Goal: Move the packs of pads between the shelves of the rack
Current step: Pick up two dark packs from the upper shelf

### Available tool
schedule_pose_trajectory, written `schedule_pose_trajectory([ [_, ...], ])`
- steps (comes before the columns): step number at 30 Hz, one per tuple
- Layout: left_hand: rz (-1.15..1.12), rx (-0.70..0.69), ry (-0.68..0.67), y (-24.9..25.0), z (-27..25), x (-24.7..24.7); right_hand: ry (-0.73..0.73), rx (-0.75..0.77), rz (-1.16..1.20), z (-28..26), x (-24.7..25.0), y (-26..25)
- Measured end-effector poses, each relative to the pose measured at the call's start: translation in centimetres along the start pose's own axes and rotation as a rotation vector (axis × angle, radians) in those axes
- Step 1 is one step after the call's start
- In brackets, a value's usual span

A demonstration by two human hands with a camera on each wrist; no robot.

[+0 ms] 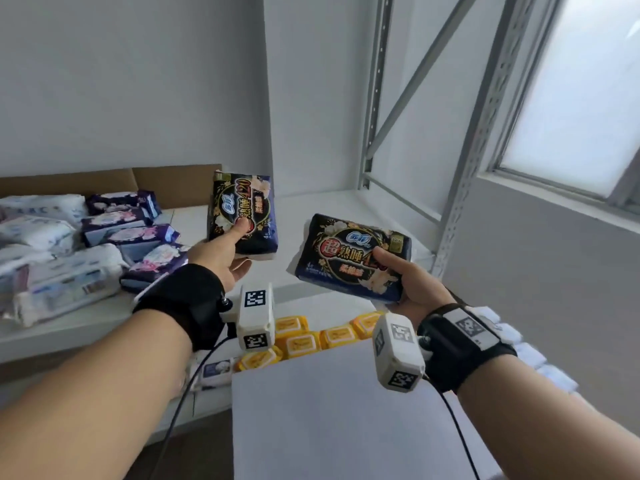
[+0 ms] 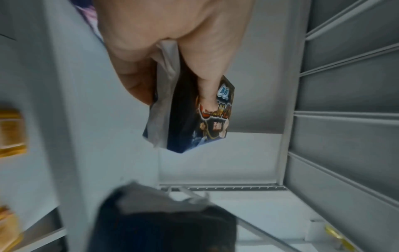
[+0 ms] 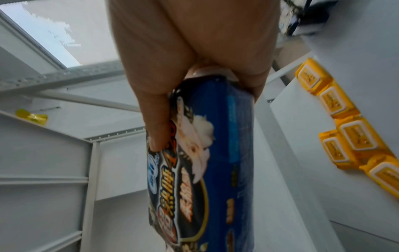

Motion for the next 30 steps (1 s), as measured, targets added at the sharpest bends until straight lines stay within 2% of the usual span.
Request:
schedule_pose_trajectory([
  [7, -0.016, 0.113, -0.128, -7.2, -7.2, -2.4, 0.019, 0.03, 0.038, -4.3, 3.8, 0.4],
  [15, 0.13, 0.195, -0.401, -12.7, -8.8, -5.9, 0.098, 0.013, 0.066, -4.7, 8.0, 2.3],
  [21, 0.323, 0.236, -0.517, -16.9, -9.7, -9.8, 0.188, -0.048, 0.077, -4.7, 14.2, 2.6],
  [24, 0.422, 0.213, -0.562, -19.1, -9.7, -12.9, 0.217, -0.064, 0.052, -4.3, 18.0, 1.5],
  [28, 0.564, 0.074, -0.605, -22.0, -9.3, -18.7, 0.247, -0.089, -0.085, -3.3, 24.2, -1.5],
  [30, 0.632, 0.053, -0.638, -24.0, -9.2, -21.7, 0.271, -0.122, -0.156, -2.5, 27.7, -2.9],
])
Point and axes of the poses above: each hand's wrist, its own z-axis towards the middle knuckle, its own x-axis out of the back of the hand, y = z × x, the point moved 7 cm from there along z, towards the middle knuckle, and after that the axes turned 11 degrees about -x, right-handed, at the moved point
